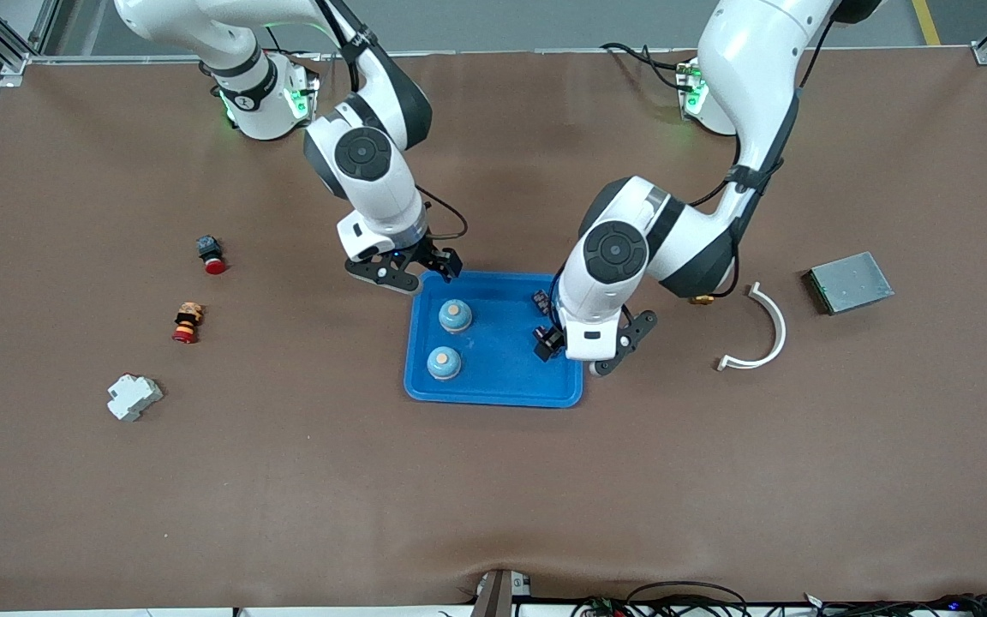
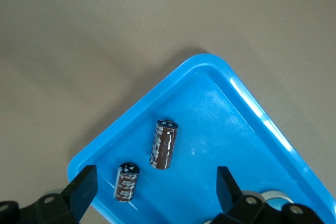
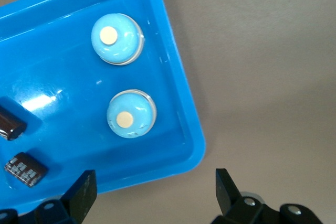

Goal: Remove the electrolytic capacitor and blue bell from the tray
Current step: 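Lower the right gripper over a bell while the left gripper lowers over capacitor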

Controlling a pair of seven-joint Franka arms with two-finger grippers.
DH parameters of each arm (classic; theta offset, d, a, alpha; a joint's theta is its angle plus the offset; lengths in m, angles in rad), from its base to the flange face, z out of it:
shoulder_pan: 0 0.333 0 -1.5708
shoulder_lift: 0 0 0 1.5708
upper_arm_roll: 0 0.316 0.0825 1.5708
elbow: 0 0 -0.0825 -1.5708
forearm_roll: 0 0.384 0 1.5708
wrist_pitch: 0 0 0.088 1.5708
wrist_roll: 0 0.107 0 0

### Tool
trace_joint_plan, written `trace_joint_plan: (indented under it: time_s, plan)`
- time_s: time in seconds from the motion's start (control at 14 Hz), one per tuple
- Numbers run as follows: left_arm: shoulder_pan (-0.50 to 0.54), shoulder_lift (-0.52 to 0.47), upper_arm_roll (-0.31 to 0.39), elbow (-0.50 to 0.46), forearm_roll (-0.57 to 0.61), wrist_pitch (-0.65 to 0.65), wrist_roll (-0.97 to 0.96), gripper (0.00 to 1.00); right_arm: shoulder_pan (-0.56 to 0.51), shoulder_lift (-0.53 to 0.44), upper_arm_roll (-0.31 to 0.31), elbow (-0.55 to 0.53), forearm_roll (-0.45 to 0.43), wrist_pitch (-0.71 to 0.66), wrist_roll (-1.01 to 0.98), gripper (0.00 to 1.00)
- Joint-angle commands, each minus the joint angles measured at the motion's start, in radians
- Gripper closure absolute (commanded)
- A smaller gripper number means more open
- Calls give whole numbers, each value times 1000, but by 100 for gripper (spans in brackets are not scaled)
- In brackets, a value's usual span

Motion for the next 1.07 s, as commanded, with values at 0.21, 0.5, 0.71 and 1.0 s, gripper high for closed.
trace_joint_plan:
  time_s: [0.21, 0.5, 0.71, 1.0]
  plan:
    - [-21, 70, 5, 17, 23, 60, -126, 0, 24, 170, -17, 179, -118, -8, 125, 0]
    - [-32, 82, 5, 14, 23, 66, -156, 0, 16, 282, -20, 271, -122, -8, 127, 0]
    - [-42, 96, 5, 14, 21, 67, -159, 0, 24, 313, -21, 284, -124, -7, 129, 0]
    - [-61, 119, 8, 11, 24, 95, -179, 0, 25, 325, -21, 284, -124, -7, 129, 0]
